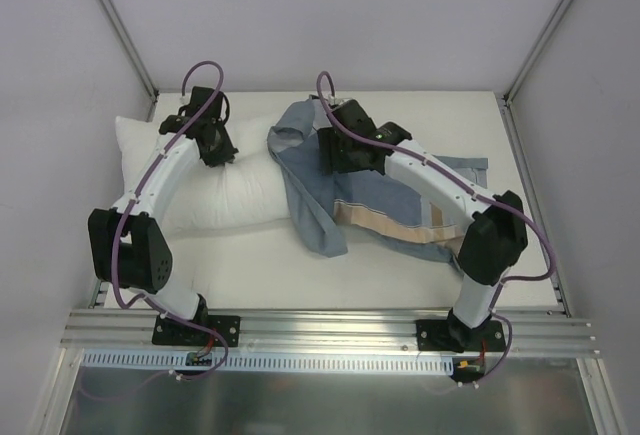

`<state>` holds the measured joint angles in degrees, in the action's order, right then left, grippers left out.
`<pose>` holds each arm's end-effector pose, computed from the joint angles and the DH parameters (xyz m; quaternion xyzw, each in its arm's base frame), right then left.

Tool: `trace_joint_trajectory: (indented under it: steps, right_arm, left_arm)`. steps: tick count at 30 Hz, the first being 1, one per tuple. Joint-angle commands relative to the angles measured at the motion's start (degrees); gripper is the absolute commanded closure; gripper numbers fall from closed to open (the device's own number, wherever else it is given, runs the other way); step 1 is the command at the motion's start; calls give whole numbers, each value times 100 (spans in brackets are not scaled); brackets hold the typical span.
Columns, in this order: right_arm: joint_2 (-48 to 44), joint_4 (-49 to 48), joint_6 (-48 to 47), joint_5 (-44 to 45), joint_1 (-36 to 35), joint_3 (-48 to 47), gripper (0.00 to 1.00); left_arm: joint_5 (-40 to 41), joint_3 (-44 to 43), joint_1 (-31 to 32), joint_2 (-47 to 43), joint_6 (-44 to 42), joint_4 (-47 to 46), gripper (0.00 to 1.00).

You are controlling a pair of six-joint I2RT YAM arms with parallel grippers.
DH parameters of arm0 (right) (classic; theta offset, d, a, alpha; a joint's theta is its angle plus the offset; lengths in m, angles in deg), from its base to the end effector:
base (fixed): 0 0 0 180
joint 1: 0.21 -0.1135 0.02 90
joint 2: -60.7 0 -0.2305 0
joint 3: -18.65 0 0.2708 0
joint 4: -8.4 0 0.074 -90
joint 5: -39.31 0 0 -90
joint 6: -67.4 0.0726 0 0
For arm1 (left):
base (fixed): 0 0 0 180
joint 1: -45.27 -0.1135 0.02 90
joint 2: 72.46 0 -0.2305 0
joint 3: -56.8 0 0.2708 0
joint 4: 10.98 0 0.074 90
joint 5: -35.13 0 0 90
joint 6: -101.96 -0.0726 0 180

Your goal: Remove the pillowcase from the pillow

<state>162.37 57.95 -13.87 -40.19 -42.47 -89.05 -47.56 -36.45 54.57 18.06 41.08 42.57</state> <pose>0.3355 0.2870 0.2676 -0.2294 0.8865 0.0932 0.3909 0.3813 -0.0531 0.2437 -0.1829 0.9225 -0.0534 0.3357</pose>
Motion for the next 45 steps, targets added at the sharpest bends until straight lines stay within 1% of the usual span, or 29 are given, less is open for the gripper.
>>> trace_joint_trajectory:
  steps: [1, 2, 3, 5, 6, 9, 10, 13, 14, 15, 16, 17, 19, 20, 22, 26, 28, 30, 34, 36, 37, 38, 39, 40, 41, 42, 43, 44, 45]
  right_arm:
    - [125, 60, 146, -31, -19, -231, 42]
    - [143, 60, 155, -31, -19, -240, 51]
    - [117, 60, 155, -5, -28, -205, 71]
    - [-23, 8, 181, 144, 7, -48, 88]
    - [-216, -19, 199, 197, 25, 40, 99]
    - [-594, -107, 295, 373, 174, 479, 99]
    - [-926, -185, 322, 417, 226, 776, 99]
    - [-1455, -265, 480, 646, 525, 1261, 99]
    - [-1822, -300, 506, 724, 717, 1576, 99]
    - [-2009, -309, 533, 734, 824, 1718, 99]
    - [-2393, -300, 559, 760, 929, 1859, 99]
    - [-2589, -300, 568, 734, 1165, 2113, 99]
    - [-3037, -300, 568, 708, 1386, 2343, 99]
    - [-3465, -283, 542, 690, 1570, 2509, 99]
    - [-3811, -73, 437, 786, 1721, 2546, 99]
    - [-4566, 402, 243, 1295, 2327, 2310, 99]
    - [-4796, 596, 173, 1489, 2694, 2169, 99]
    - [-5094, 666, 50, 1542, 2880, 1941, 99]
    - [-5183, 816, -73, 1980, 3075, 1536, 99]
    - [-5149, 772, -178, 1738, 3092, 1465, 99]
    - [-5018, 729, -196, 831, 3084, 1430, 99]
    - [-4921, 589, -153, 256, 3075, 1464, 99]
    - [-4798, 492, -118, -254, 3022, 1534, 95]
    - [-4527, 395, -117, -877, 2752, 1727, 72]
    - [-4350, 333, -135, -953, 2532, 1815, 58]
    - [-4157, 280, -213, -927, 2269, 1860, 39]
    - [-3703, 262, -275, -953, 1805, 1895, 8]
    - [-3437, 262, -310, -988, 1652, 1887, 1]
    - [-3147, 297, -328, -1232, 1503, 1843, 3]
  left_arm:
    - [-362, 336, 2, 185, 120, 188, 100]
    - [-371, 371, 2, 168, 146, 179, 100]
    - [-319, 398, 2, 142, 172, 179, 100]
    - [-231, 485, -16, 2, 234, 144, 100]
    - [-169, 503, -16, -52, 243, 135, 100]
    - [-177, 556, -86, -227, 225, 117, 100]
    - [-221, 582, -121, -341, 225, 117, 100]
    - [-265, 626, -244, -482, 190, 117, 100]
    - [-257, 644, -262, -587, 181, 117, 100]
    - [-257, 653, -288, -649, 173, 108, 100]
    - [-257, 662, -332, -693, 146, 108, 100]
    - [-283, 653, -358, -763, 120, 108, 100]
    - [-335, 644, -411, -808, 94, 100, 100]
    - [-336, 635, -464, -825, 85, 108, 100]
    - [-318, 592, -534, -808, 76, 108, 100]
    - [-554, 416, -894, -843, 67, 117, 100]
    - [-652, 205, -1131, -922, 41, 117, 100]
    - [-722, -136, -1281, -913, -90, 126, 100]
    - [-977, -647, -1326, -704, -118, 135, 100]
    - [-1222, -779, -1326, -632, -100, 144, 100]
    - [-1328, -780, -1326, -589, -91, 144, 100]
    - [-1364, -762, -1299, -597, -48, 152, 100]
    - [-1364, -753, -1273, -597, -21, 144, 100]
    - [-1373, -736, -1273, -623, -3, 152, 100]
    - [-1390, -718, -1255, -641, 5, 144, 100]
    - [-1408, -683, -1229, -684, 6, 135, 100]
    - [-1390, -674, -1203, -694, -21, 143, 98]
    - [-1399, -657, -1202, -711, -47, 152, 89]
    - [-1416, -596, -1202, -720, -108, 144, 64]
